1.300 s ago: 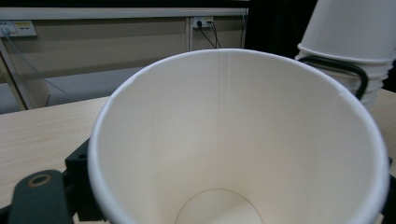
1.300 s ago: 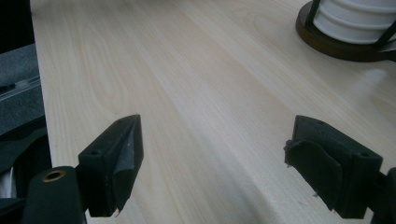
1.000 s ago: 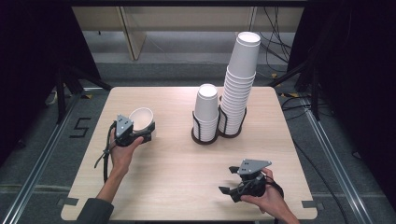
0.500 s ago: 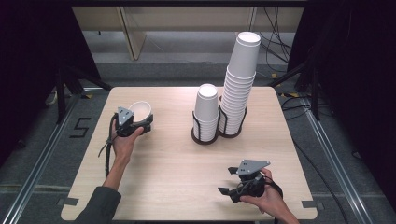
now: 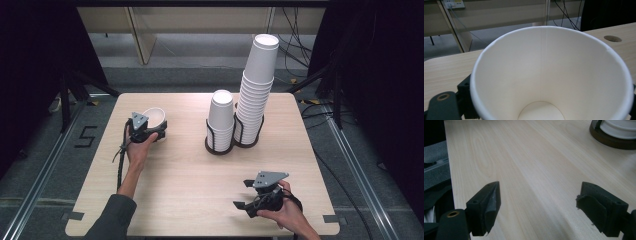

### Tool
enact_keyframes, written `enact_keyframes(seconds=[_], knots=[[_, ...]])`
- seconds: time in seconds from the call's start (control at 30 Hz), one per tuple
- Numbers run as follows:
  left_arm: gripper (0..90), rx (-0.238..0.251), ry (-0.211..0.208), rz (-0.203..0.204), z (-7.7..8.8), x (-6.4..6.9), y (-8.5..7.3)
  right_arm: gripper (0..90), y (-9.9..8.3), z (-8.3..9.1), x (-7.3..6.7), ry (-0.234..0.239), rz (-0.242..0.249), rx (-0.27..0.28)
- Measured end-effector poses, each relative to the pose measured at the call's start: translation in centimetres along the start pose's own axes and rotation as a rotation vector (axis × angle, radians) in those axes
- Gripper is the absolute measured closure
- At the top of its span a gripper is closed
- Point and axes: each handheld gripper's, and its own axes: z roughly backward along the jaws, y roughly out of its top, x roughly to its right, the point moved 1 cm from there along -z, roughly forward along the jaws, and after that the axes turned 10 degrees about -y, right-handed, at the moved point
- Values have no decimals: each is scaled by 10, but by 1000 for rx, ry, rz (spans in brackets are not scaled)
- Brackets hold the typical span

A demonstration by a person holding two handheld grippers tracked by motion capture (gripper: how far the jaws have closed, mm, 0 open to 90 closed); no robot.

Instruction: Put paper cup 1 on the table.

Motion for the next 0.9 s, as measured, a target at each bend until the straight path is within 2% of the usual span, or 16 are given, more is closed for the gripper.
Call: enact_keyframes(seconds=[0.07, 0.17, 0.27, 0.37, 0.4, 0.47, 0.5, 0.57, 0.67, 0.7, 0.73, 0.9], knots=[[119, 2, -7, -3, -3, 1, -2, 190, 0, 0, 0, 0, 3, 0], [113, -23, -11, -19, -5, 1, -6, 190, 0, 0, 0, -1, 17, 1], [111, -12, -23, -18, -5, 1, -8, 190, 0, 0, 0, -1, 20, 2], [116, -40, -25, -33, -5, 1, -10, 190, 0, 0, -1, 5, 6, -10], [116, -49, -26, -28, -5, 0, -11, 190, 0, 0, 0, -3, 22, -3], [127, -67, -30, -32, -5, 0, -12, 192, 0, 0, 0, 2, 20, 3], [127, -77, -34, -30, -4, 0, -13, 192, 0, 0, 0, 5, 21, 2], [138, -85, -42, 0, -4, -1, -15, 192, 0, 0, 0, -3, 21, -1], [143, -143, -47, -17, -3, 1, -18, 192, 0, 0, 0, 0, 16, 8], [143, -159, -51, -14, -2, 1, -19, 192, 0, 1, 0, 1, -4, -4], [145, -170, -55, -4, -1, 1, -19, 192, 0, 0, 1, -3, 16, 4], [146, -175, -84, 18, 6, 1, -24, 192, 0, 0, 0, 4, 9, 0]])
